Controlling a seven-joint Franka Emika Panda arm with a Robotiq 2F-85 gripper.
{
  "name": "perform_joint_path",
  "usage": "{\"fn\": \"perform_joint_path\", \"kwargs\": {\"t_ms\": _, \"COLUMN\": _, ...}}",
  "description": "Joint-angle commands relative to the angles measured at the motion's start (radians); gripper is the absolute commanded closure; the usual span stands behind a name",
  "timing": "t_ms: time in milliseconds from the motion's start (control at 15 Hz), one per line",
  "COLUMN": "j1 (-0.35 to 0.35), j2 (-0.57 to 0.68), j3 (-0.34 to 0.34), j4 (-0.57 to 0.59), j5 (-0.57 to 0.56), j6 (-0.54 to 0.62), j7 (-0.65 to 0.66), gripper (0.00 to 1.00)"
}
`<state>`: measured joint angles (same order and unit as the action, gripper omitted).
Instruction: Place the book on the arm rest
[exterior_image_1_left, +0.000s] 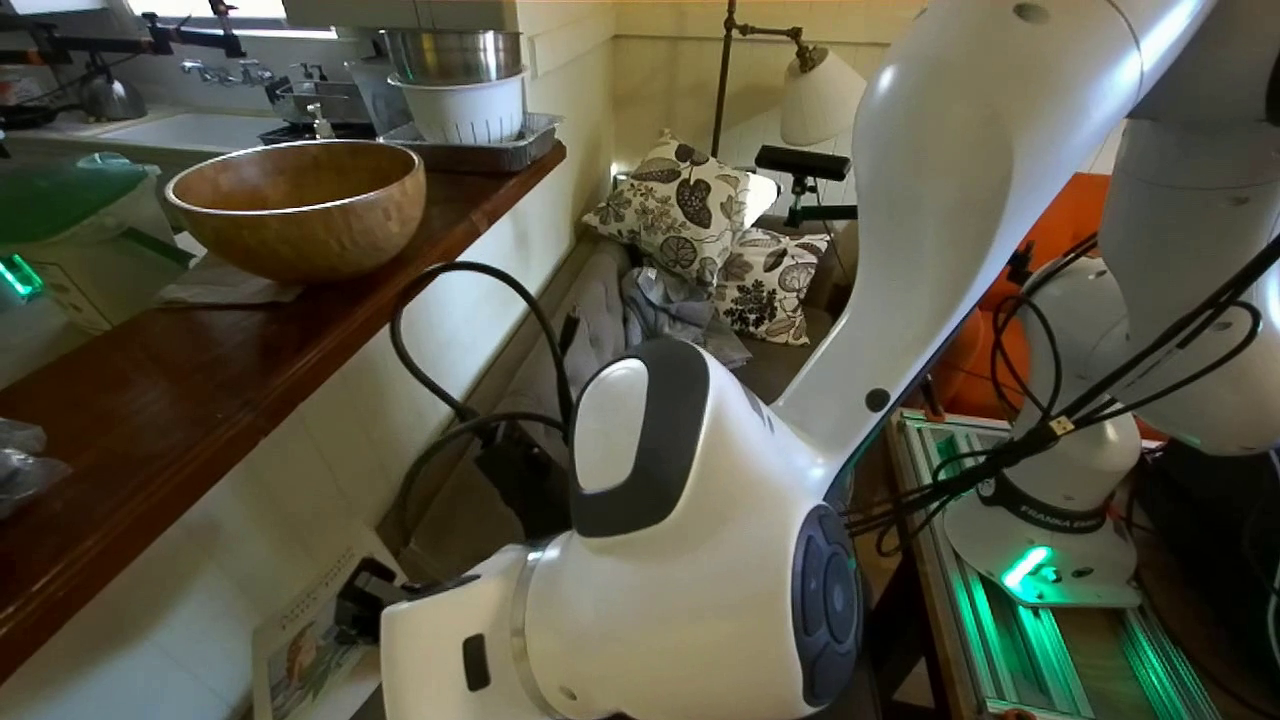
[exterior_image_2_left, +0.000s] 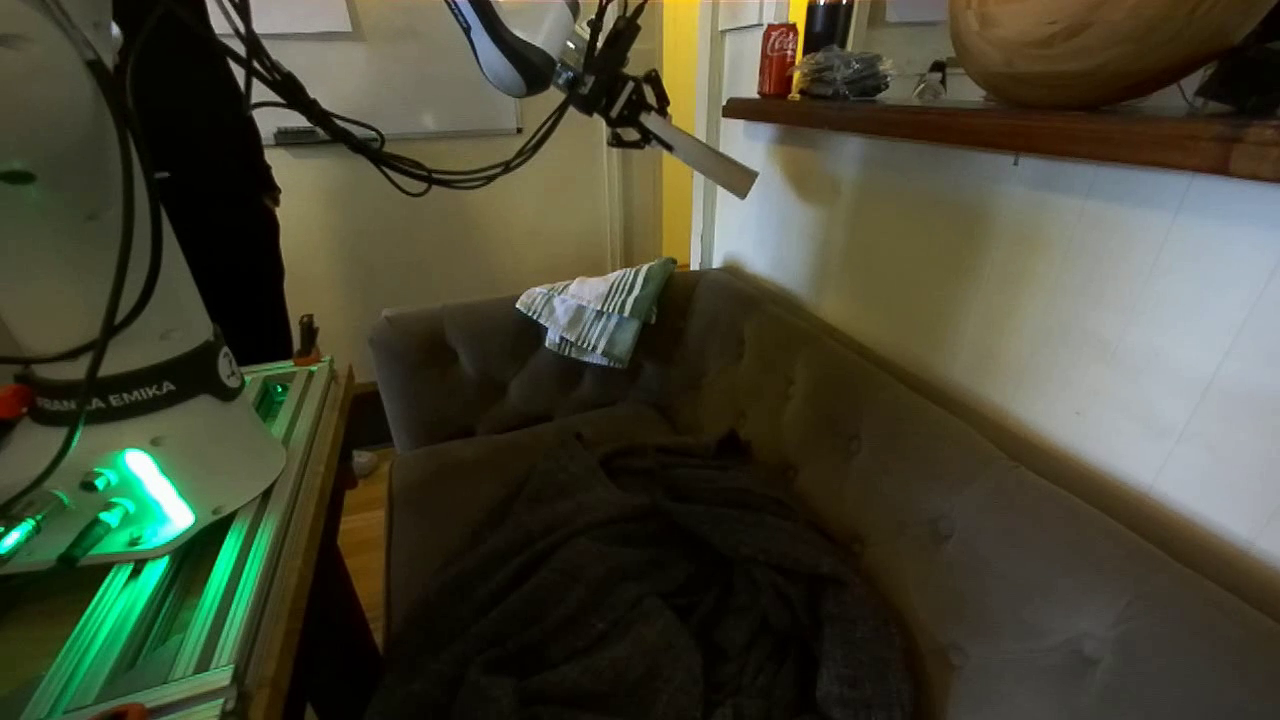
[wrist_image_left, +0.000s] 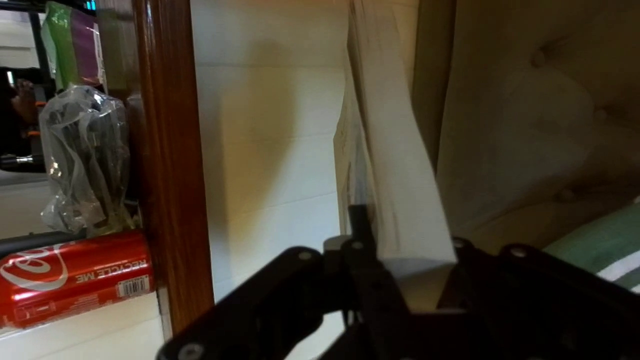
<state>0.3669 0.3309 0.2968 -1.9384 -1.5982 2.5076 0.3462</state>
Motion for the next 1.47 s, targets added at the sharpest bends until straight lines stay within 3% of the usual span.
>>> {"fn": "perform_joint_path", "kwargs": {"t_ms": 0, "j1": 0.045, "j2": 0.002, "j3": 0.023, "j4": -0.003, "j5": -0.082, "j6": -0.041, "j7": 0.063, "gripper": 0.94}}
{"fn": "perform_joint_path", "kwargs": {"t_ms": 333, "j1": 0.143, "j2": -0.010, "j3": 0.082, "j4": -0.030, "j5": -0.189, "j6": -0.216, "j7": 0.223, "gripper": 0.94}}
{"fn": "perform_joint_path", "kwargs": {"t_ms": 600, "j1": 0.203, "j2": 0.066, "j3": 0.130, "j4": -0.008, "j5": -0.279, "j6": -0.361, "j7": 0.386, "gripper": 0.94}}
{"fn": "perform_joint_path", "kwargs": {"t_ms": 867, "j1": 0.223, "j2": 0.190, "j3": 0.124, "j4": 0.073, "j5": -0.388, "j6": -0.334, "j7": 0.439, "gripper": 0.94}}
{"fn": "perform_joint_path", "kwargs": {"t_ms": 1200, "j1": 0.218, "j2": 0.357, "j3": 0.111, "j4": 0.231, "j5": -0.442, "j6": -0.272, "j7": 0.297, "gripper": 0.94}}
{"fn": "perform_joint_path", "kwargs": {"t_ms": 1400, "j1": 0.206, "j2": 0.431, "j3": 0.117, "j4": 0.288, "j5": -0.466, "j6": -0.147, "j7": 0.231, "gripper": 0.94}}
